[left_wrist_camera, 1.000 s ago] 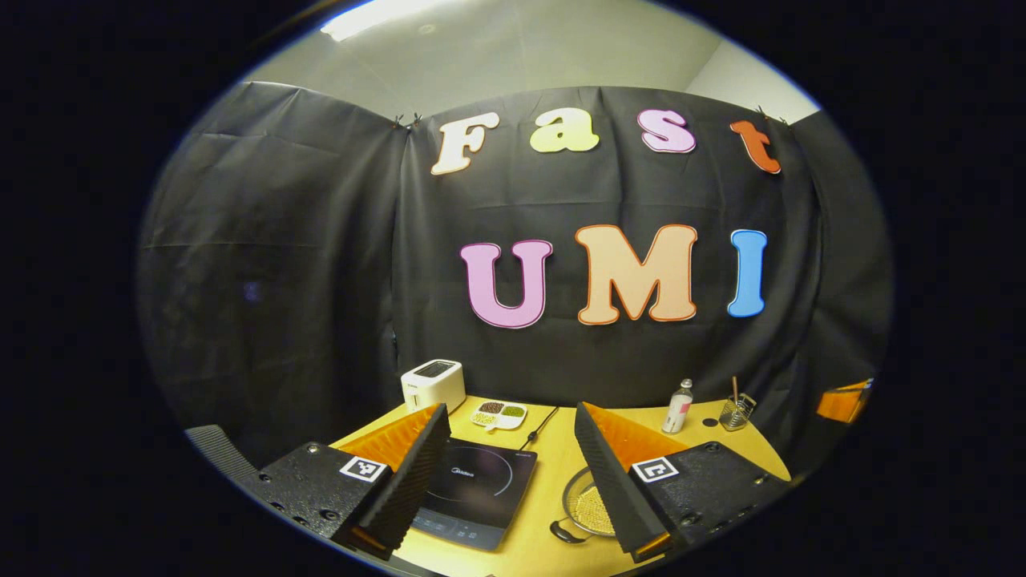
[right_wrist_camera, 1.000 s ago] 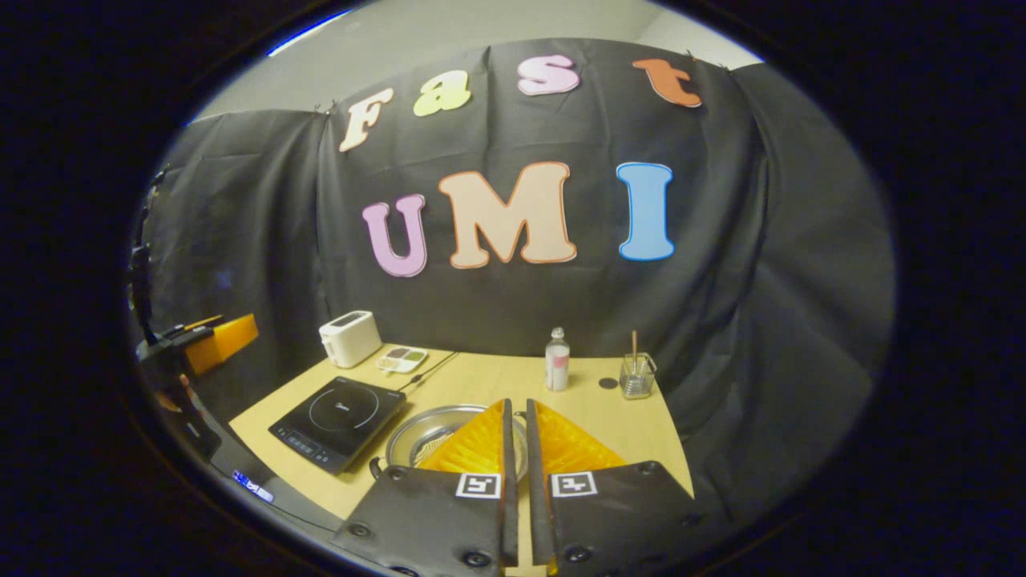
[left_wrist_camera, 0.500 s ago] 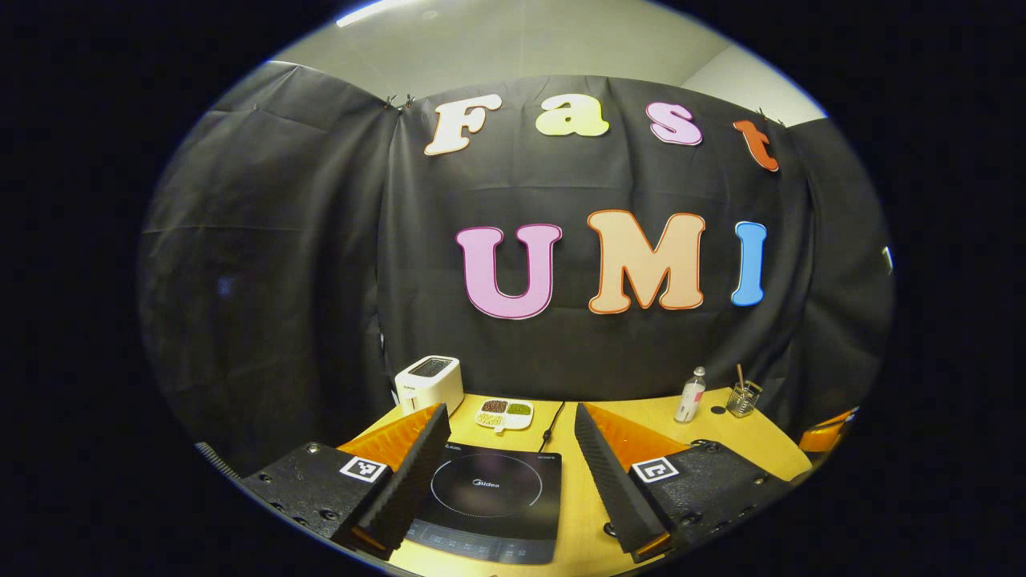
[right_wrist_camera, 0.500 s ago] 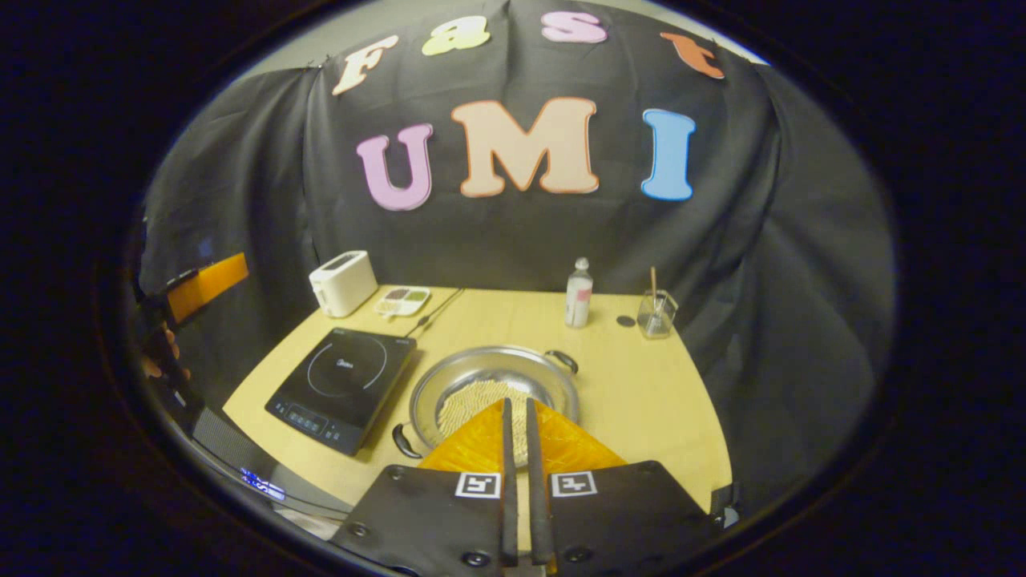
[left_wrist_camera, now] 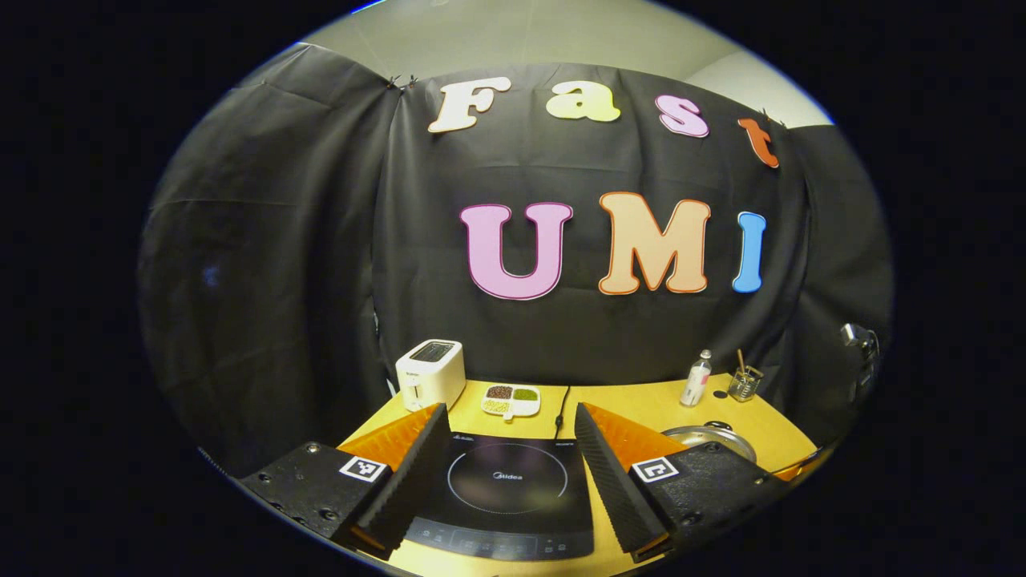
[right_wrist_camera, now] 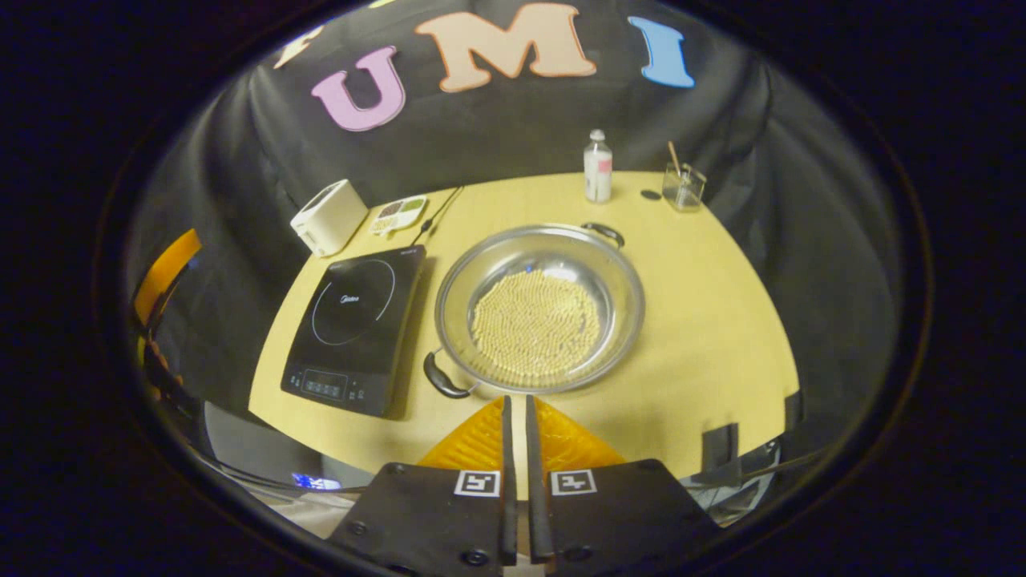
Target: First push the handle of the pot to place it horizontally, then grasp the pot with both hands and set it on the induction cooktop.
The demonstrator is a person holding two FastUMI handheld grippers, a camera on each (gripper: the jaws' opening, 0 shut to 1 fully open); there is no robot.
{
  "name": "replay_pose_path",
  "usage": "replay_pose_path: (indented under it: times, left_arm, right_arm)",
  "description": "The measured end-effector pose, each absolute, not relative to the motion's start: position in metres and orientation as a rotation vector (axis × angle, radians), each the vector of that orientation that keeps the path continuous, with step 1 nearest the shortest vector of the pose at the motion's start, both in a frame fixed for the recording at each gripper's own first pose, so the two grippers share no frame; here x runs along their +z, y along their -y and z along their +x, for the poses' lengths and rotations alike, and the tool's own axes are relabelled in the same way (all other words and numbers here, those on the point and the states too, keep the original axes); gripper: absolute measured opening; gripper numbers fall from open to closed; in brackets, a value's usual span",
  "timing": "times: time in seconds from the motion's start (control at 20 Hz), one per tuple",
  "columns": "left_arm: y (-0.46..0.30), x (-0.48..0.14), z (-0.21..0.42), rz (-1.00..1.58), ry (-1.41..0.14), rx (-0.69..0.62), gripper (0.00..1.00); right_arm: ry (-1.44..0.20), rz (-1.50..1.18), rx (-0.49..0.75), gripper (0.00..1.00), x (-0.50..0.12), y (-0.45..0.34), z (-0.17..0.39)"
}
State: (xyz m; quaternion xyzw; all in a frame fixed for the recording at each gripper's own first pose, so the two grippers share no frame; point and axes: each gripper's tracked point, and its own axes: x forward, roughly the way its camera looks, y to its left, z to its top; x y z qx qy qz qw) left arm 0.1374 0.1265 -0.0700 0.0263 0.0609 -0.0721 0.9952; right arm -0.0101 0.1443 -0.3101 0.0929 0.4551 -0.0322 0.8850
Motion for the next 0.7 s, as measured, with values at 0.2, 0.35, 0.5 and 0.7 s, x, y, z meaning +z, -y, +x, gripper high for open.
replay_pose_path:
  times: [0.2,0.35,0.5,0.7]
  left_arm:
    - [-0.133,-0.087,0.135,0.033,-0.159,-0.166,0.99]
    - [-0.134,-0.090,0.132,-0.008,-0.163,-0.189,0.96]
    - [-0.139,-0.098,0.130,-0.024,-0.175,-0.191,0.96]
    - [-0.154,-0.105,0.128,-0.004,-0.194,-0.165,0.92]
  right_arm:
    - [-1.026,0.199,-0.085,0.09,-0.338,-0.152,-0.011]
    - [-1.117,0.229,-0.082,0.09,-0.360,-0.162,-0.015]
    - [-1.188,0.215,-0.082,0.09,-0.384,-0.166,-0.013]
    - [-1.233,0.174,-0.088,0.09,-0.407,-0.174,-0.001]
